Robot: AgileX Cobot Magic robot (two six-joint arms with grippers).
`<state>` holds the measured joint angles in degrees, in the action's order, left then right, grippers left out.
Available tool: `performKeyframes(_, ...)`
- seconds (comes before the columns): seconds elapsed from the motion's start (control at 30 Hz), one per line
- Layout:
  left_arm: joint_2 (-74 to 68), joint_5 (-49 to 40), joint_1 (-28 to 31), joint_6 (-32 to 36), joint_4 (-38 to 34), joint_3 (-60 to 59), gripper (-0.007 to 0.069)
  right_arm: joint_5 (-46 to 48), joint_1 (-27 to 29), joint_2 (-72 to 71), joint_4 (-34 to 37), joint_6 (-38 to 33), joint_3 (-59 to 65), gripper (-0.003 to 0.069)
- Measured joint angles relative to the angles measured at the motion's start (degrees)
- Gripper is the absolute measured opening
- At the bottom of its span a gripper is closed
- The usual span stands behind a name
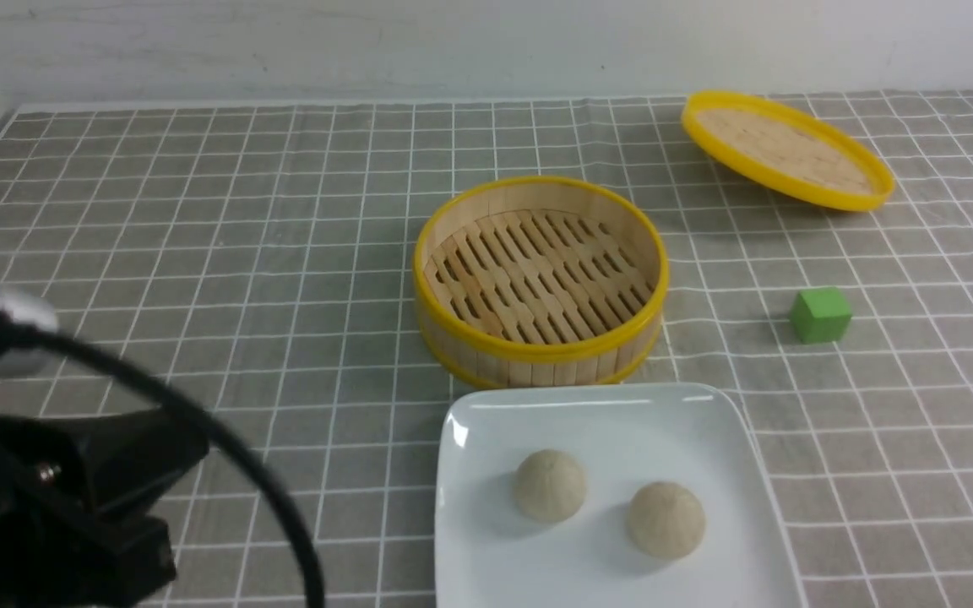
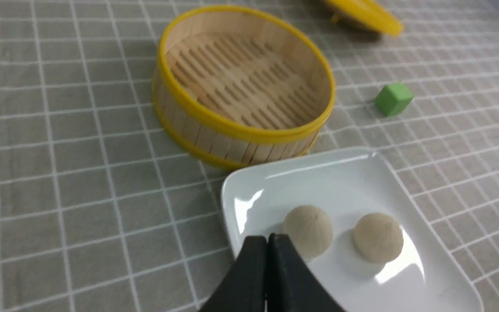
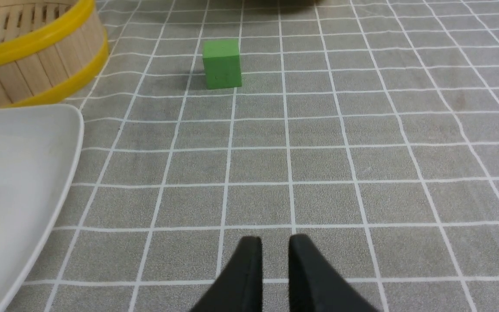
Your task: Put the steamed buns into the plate on the grey tablecloth.
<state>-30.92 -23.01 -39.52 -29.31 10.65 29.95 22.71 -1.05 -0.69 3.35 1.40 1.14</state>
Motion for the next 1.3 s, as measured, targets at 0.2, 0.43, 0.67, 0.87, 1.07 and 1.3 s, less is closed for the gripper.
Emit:
performKeyframes(0.2,3.0,7.1,0.0,-0.2,0.4,-10.0,0.0023,0.0,0.0,0.0,0.0,0.0,0.0,0.0121)
performKeyframes(0.43,3.0,8.1,0.0,-0.2,3.6,-12.0,0.0031,0.0,0.0,0.0,0.0,0.0,0.0,0.0132)
performKeyframes(0.67,3.9,3.7,4.0,3.2,5.7,-12.5,0.0035,0.0,0.0,0.0,0.0,0.0,0.0,0.0141)
performKeyframes(0.87,14.6,3.1,15.5,9.1,4.7,-18.2,0.0039,0.0,0.0,0.0,0.0,0.0,0.0,0.0148)
performKeyframes(1.07,27.0,3.5,28.6,16.0,0.0,-26.7,0.0046,0.0,0.0,0.0,0.0,0.0,0.0,0.0153)
performKeyframes(1.3,31.6,1.6,39.3,17.5,-1.8,-31.3,0.0053,0.0,0.0,0.0,0.0,0.0,0.0,0.016)
